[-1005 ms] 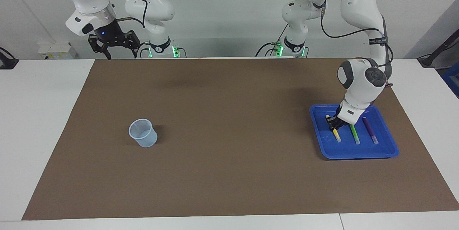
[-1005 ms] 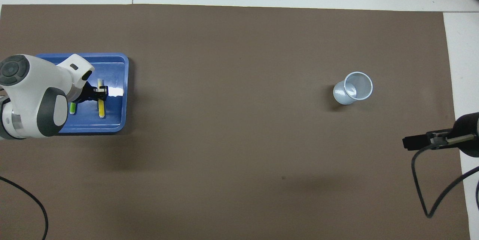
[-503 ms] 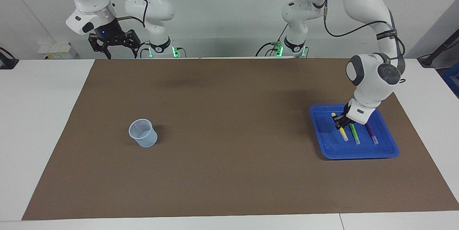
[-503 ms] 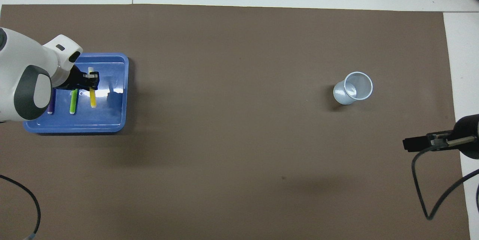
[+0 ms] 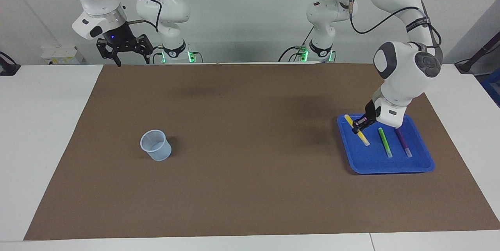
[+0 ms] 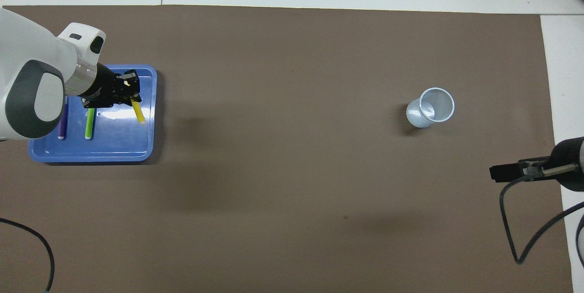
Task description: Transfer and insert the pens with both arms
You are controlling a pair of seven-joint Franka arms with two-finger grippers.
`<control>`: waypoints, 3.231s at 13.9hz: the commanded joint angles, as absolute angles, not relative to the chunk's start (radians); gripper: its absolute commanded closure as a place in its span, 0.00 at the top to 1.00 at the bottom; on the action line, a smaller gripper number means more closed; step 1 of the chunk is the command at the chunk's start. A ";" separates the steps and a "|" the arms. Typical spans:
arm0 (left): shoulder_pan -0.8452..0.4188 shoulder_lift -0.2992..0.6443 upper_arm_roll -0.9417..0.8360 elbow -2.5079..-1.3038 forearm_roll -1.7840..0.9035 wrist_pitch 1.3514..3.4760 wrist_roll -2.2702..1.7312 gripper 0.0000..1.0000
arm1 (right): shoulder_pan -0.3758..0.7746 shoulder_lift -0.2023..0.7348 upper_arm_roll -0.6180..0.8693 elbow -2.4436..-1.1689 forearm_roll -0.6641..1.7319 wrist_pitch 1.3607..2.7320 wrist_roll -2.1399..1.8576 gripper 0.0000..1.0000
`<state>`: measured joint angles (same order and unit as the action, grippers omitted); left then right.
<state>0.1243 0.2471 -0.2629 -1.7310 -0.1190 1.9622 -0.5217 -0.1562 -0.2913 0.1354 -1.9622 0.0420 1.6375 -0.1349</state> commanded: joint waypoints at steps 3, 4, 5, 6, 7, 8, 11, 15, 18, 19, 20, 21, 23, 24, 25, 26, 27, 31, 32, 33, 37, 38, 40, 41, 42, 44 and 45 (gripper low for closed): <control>-0.006 0.181 -0.270 -1.732 -0.183 1.887 -0.892 0.00 | -0.173 -0.310 0.135 -1.987 0.072 1.643 -0.143 1.00; -0.037 0.178 -0.276 -1.732 -0.202 1.888 -0.966 0.00 | -0.198 -0.302 0.129 -1.982 0.151 1.650 -0.138 1.00; -0.061 0.178 -0.279 -1.733 -0.237 1.900 -1.039 0.00 | -0.215 -0.295 0.127 -1.973 0.226 1.652 -0.135 1.00; -0.092 0.178 -0.278 -1.733 -0.264 1.911 -1.116 0.00 | -0.231 -0.295 0.124 -1.971 0.309 1.660 -0.132 1.00; -0.106 0.178 -0.279 -1.733 -0.276 1.928 -1.184 0.00 | -0.251 -0.293 0.124 -1.971 0.374 1.676 -0.133 1.00; -0.120 0.179 -0.285 -1.733 -0.302 1.949 -1.242 0.00 | -0.265 -0.293 0.124 -1.971 0.429 1.683 -0.135 1.00; -0.178 0.179 -0.285 -1.735 -0.389 2.006 -1.379 0.00 | -0.282 -0.295 0.123 -1.976 0.589 1.687 -0.140 1.00; -0.320 0.187 -0.285 -1.747 -0.408 2.162 -1.645 0.00 | -0.174 -0.235 0.129 -1.982 0.669 1.898 -0.130 1.00; -0.405 0.196 -0.285 -1.749 -0.408 2.311 -1.829 0.00 | -0.046 -0.151 0.130 -1.977 0.669 2.089 -0.126 1.00; -0.428 0.201 -0.285 -1.749 -0.408 2.350 -1.879 0.00 | -0.034 -0.132 0.130 -1.976 0.667 2.108 -0.129 1.00; -0.460 0.204 -0.285 -1.752 -0.408 2.383 -1.914 0.00 | -0.023 -0.121 0.130 -1.973 0.667 2.109 -0.136 1.00; -0.477 0.206 -0.285 -1.755 -0.408 2.419 -1.954 0.00 | -0.021 -0.118 0.132 -1.971 0.663 2.109 -0.156 1.00; -0.506 0.213 -0.285 -1.756 -0.408 2.503 -2.040 0.00 | -0.008 -0.120 0.137 -1.970 0.663 2.082 -0.172 1.00; -0.521 0.216 -0.285 -1.761 -0.408 2.555 -2.066 0.00 | -0.005 -0.121 0.137 -1.970 0.654 2.051 -0.173 1.00; -0.535 0.221 -0.285 -1.775 -0.408 2.612 -2.080 0.00 | -0.006 -0.124 0.135 -1.970 0.652 2.018 -0.184 1.00; -0.546 0.221 -0.285 -1.782 -0.410 2.652 -2.110 0.00 | -0.014 -0.130 0.135 -1.970 0.652 1.990 -0.205 1.00; -0.564 0.225 -0.285 -1.786 -0.410 2.698 -2.141 0.00 | -0.015 -0.138 0.135 -1.970 0.653 1.968 -0.210 1.00; -0.600 0.233 -0.285 -1.789 -0.410 2.779 -2.192 0.00 | -0.014 -0.147 0.135 -1.965 0.653 1.965 -0.206 0.96; -0.621 0.235 -0.285 -1.789 -0.410 2.789 -2.212 0.00 | -0.014 -0.144 0.135 -1.959 0.653 1.970 -0.206 0.93; -0.635 0.235 -0.285 -1.790 -0.410 2.815 -2.215 0.00 | -0.014 -0.138 0.135 -1.948 0.653 1.970 -0.207 0.90; -0.670 0.236 -0.285 -1.793 -0.410 2.839 -2.235 0.00 | -0.020 -0.137 0.133 -1.942 0.653 1.968 -0.212 0.68; -0.672 0.236 -0.285 -1.793 -0.410 2.838 -2.235 0.00 | -0.024 -0.137 0.133 -1.942 0.653 1.964 -0.212 0.65; -0.672 0.236 -0.284 -1.793 -0.410 2.839 -2.235 0.00 | -0.035 -0.143 0.129 -1.936 0.653 1.933 -0.209 0.65; -0.670 0.236 -0.284 -1.793 -0.410 2.838 -2.235 0.00 | -0.046 -0.146 0.126 -1.925 0.652 1.902 -0.209 0.65; -0.666 0.236 -0.284 -1.795 -0.410 2.838 -2.235 0.00 | -0.069 -0.147 0.126 -1.916 0.652 1.872 -0.212 0.65; -0.661 0.239 -0.284 -1.790 -0.410 2.839 -2.235 0.00 | -0.083 -0.150 0.126 -1.910 0.650 1.848 -0.213 0.65; -0.660 0.239 -0.284 -1.789 -0.410 2.842 -2.235 0.00 | -0.081 -0.150 0.127 -1.910 0.652 1.850 -0.210 0.65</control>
